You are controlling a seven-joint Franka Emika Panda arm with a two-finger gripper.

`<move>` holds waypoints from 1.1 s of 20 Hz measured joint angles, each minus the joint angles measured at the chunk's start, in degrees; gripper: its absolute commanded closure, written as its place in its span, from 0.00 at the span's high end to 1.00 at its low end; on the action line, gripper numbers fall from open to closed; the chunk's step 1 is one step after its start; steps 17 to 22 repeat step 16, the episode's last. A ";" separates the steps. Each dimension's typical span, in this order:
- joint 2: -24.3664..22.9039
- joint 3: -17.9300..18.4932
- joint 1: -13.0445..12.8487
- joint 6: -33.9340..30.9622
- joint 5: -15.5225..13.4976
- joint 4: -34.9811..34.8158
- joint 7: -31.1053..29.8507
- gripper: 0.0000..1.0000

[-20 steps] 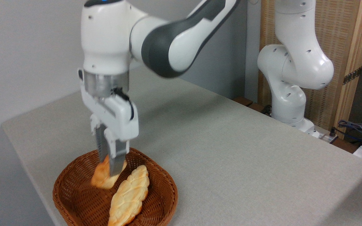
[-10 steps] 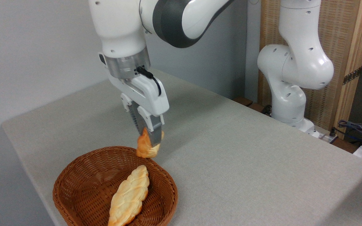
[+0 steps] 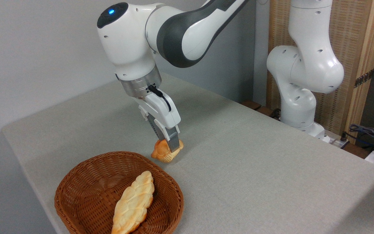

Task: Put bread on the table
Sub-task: 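Move the bun beside the basket and lower it onto the table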

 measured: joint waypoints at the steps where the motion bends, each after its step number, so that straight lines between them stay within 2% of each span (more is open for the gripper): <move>1: 0.00 -0.02 -0.16 0.00 0.00 -0.04 -0.01 1.00; 8: -0.05 0.00 -0.13 0.66 0.00 0.27 -0.01 1.00; 16: -1.16 1.81 0.67 8.19 0.31 7.37 -0.01 1.00; 22: -1.16 1.81 0.67 8.19 0.31 7.37 -0.01 1.00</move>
